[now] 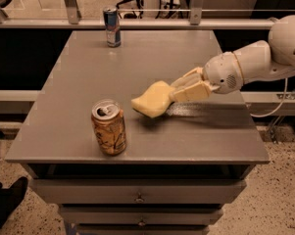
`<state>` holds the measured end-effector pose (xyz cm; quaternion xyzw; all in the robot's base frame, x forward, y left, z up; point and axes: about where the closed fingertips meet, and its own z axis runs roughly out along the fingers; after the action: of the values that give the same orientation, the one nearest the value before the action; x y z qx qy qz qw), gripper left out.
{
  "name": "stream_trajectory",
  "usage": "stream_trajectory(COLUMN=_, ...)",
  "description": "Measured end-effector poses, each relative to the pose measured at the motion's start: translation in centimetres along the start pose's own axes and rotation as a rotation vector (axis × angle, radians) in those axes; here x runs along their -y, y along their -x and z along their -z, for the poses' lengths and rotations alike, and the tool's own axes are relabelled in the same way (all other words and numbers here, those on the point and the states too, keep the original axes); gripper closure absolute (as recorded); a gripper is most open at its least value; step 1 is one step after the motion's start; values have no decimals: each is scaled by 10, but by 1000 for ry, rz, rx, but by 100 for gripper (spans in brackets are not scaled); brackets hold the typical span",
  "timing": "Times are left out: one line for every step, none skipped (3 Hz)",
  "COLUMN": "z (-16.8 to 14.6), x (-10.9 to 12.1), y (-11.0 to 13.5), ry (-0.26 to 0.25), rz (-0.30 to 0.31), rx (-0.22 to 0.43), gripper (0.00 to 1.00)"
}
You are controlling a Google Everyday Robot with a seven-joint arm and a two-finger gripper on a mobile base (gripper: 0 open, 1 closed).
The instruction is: Move sponge near orange can
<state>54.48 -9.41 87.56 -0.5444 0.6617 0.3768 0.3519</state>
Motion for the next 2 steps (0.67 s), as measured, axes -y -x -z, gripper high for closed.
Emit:
stream_trajectory(z=-19, x=-23, y=-9, ry=39, rz=-33, rx=29, gripper=98)
stream_trajectory(z=-31, x=-31, y=-14, ry=58, rz=-51, rx=43, gripper=75)
